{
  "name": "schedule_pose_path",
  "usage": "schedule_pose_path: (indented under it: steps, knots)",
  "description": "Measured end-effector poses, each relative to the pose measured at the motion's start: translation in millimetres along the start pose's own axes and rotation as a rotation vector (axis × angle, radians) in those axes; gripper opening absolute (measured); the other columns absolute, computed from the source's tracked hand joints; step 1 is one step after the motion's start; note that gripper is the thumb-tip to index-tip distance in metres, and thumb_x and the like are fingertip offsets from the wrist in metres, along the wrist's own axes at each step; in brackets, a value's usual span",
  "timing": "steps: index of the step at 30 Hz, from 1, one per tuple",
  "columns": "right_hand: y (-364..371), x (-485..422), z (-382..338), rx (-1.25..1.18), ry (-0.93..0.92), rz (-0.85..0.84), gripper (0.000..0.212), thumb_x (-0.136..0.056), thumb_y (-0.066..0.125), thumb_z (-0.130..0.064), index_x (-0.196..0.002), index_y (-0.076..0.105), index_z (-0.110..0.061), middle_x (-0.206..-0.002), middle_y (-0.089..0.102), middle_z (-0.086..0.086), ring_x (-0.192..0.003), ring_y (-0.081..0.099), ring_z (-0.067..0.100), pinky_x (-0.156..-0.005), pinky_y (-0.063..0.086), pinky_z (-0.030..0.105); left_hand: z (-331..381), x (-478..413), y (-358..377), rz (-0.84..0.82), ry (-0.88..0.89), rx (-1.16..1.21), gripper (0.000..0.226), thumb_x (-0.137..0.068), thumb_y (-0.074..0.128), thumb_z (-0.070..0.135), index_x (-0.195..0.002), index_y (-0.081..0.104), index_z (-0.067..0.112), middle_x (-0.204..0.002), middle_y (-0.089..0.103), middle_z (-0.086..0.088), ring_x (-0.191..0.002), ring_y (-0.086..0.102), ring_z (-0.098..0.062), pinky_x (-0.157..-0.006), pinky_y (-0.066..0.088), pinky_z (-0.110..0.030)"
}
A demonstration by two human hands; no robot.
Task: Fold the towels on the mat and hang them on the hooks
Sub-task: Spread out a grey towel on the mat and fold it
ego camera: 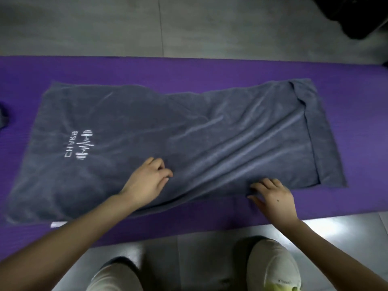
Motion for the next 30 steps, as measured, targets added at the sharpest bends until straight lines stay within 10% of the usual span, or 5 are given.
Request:
schedule_pose_path:
  steps: [14, 19, 30]
  knots:
    - [-7, -10, 44, -0.196, -0.215, -0.087, 0.026, -0.078, 0.050, -0.043, -0.067, 0.069, -0.030, -0.067, 0.060, -0.011, -0.064, 0.058, 0.018, -0.064, 0.031, 0.029, 19, -53, -3, -0.189, -0.076, -0.056, 0.022, -0.083, 0.065, 0.016, -0.104, 0.069, 0.018, -0.099, 0.058, -0.003, -0.095, 0.052, -0.024, -0.087, 0.047, -0.035]
    - [-18, -80, 50, -0.385, -0.045, -0.010, 0.038, -0.087, 0.047, -0.047, -0.082, 0.073, -0.020, -0.080, 0.069, -0.001, -0.073, 0.064, 0.025, -0.070, 0.051, 0.037, -10, -107, -21, -0.051, -0.114, -0.186, 0.020, -0.082, 0.066, 0.009, -0.101, 0.070, 0.008, -0.098, 0.064, -0.015, -0.090, 0.057, -0.038, -0.089, 0.044, -0.041]
    - [13, -256, 55, -0.188, 0.098, -0.003, 0.038, -0.094, 0.050, -0.031, -0.128, 0.055, -0.012, -0.124, 0.059, 0.010, -0.111, 0.050, 0.035, -0.093, 0.040, 0.043, -76, -218, -31, 0.081, -0.311, -0.308, 0.033, -0.093, 0.053, 0.025, -0.120, 0.060, 0.007, -0.114, 0.061, -0.022, -0.101, 0.053, -0.043, -0.089, 0.040, -0.044]
Point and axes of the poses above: each hand's wrist, its own x-axis away from the middle knuckle, its own y-axis out of the palm, z = x × y, the point moved 2 cm from there along -x, towards the middle knuckle
